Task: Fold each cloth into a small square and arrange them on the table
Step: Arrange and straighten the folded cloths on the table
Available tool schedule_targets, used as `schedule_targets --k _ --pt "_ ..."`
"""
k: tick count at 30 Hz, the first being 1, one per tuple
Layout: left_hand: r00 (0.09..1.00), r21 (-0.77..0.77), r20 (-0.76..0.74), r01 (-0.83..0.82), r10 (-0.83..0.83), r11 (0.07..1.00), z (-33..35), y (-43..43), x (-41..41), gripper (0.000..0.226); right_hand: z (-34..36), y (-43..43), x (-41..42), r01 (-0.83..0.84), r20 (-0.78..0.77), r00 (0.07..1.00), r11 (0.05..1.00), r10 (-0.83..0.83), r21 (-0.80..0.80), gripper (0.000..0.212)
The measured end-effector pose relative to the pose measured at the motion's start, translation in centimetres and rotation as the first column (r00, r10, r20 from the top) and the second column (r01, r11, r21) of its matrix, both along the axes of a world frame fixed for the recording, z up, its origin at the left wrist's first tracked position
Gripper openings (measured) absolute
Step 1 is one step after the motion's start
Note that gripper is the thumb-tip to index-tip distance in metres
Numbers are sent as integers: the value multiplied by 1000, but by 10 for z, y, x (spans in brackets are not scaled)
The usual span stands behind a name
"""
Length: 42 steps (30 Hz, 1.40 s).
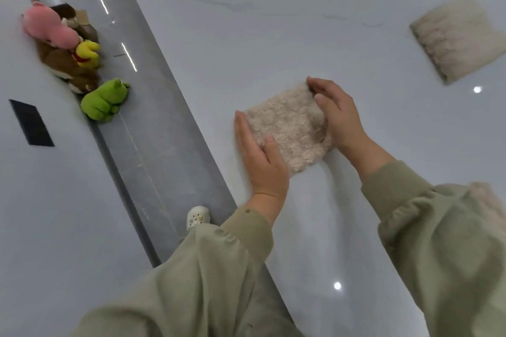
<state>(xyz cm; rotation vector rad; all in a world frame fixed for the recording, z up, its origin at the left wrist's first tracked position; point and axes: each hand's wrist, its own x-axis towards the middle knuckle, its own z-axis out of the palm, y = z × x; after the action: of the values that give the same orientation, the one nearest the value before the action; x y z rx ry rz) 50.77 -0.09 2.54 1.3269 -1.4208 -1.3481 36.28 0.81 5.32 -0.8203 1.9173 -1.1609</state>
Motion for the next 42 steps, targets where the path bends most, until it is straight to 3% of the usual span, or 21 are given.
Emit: schedule_targets --k 12,19,23,26,29,31,34,38,42 --pt "997 58 12 -74 73 996 5 1 -11 60 2 4 8 23 19 1000 1000 -23 -7 52" --pt "998 39 53 -36 34 999 5 0 -11 60 1 2 14 18 8 1000 1000 -18 0 51" --pt "998 42 56 12 -14 999 10 -4 -3 61 6 1 14 40 -49 998 999 -39 21 48" --pt "978 24 147 147 -149 989 15 -10 15 62 14 1 15 -1 -209 978 995 21 95 44" --pt "867 -78 386 372 -316 925 21 -28 31 62 22 -2 23 -62 -427 893 978 143 198 44" --pt "695 -155 607 579 -385 800 25 -49 41 63 24 -8 33 -70 -542 815 964 204 257 45" --pt "417 -172 854 791 -312 587 29 -87 54 62 26 -20 51 -39 -632 733 943 251 329 49" --pt "185 -44 950 877 -252 478 40 -140 69 66 31 -49 75 40 -685 674 912 277 408 58" --pt "147 -44 965 908 -219 416 52 -203 79 70 32 -97 99 130 -694 666 874 273 469 60"
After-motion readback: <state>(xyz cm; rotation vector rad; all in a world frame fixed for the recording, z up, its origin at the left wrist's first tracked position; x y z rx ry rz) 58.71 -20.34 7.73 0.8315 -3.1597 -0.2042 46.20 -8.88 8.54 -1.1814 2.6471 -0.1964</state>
